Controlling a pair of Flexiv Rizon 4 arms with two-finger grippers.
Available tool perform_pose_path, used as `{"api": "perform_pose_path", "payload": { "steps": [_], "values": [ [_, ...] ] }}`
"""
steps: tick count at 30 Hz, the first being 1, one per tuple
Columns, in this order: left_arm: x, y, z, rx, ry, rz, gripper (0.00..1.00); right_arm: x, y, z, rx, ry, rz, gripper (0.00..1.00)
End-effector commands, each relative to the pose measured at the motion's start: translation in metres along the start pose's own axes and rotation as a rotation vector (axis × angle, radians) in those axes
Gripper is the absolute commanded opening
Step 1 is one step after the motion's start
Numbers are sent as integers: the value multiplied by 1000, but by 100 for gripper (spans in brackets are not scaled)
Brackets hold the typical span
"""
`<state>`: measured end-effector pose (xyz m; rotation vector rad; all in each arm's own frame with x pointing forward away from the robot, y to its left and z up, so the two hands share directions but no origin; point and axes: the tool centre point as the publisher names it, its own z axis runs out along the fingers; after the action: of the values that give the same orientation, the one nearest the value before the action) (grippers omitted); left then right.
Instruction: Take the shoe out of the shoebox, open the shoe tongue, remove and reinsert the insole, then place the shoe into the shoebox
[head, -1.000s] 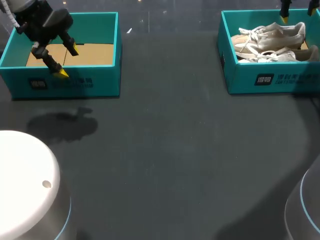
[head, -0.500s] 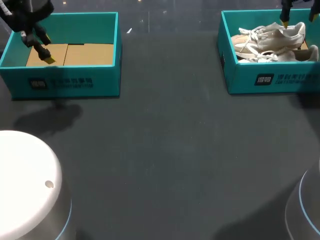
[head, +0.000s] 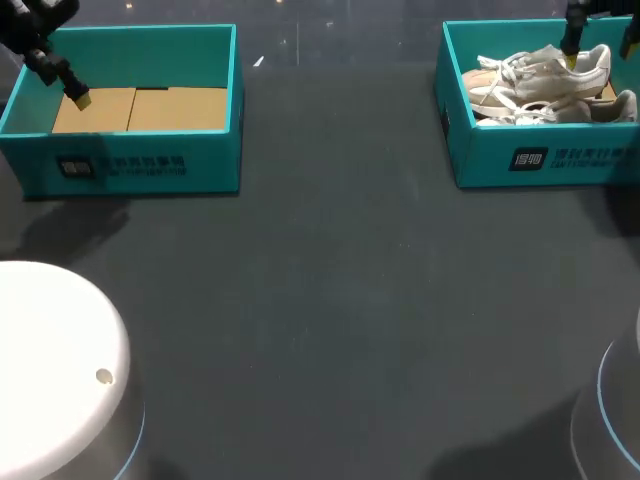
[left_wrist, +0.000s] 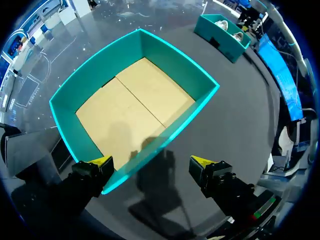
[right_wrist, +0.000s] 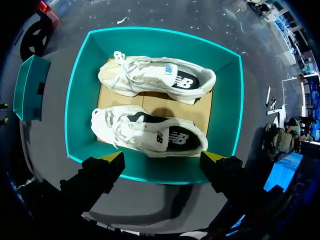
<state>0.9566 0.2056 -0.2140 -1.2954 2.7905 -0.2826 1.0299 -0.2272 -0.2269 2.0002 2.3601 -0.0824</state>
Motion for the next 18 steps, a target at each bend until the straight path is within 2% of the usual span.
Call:
{"api": "perform_pose_path", "payload": {
  "steps": [1,8,13,18],
  "values": [
    [-11,1,-7,-118,-129,-573,100,6,-20,-6,-35,5,9,100],
    [-28,12,-11,-114,-146,-650,100,14,-40,-5,-27,11,26,100],
    [-31,17,-15,-71,-108,-670,100,19,-45,0,-42,26,32,100],
    [-31,17,-15,-71,-108,-670,100,19,-45,0,-42,26,32,100]
  ]
}}
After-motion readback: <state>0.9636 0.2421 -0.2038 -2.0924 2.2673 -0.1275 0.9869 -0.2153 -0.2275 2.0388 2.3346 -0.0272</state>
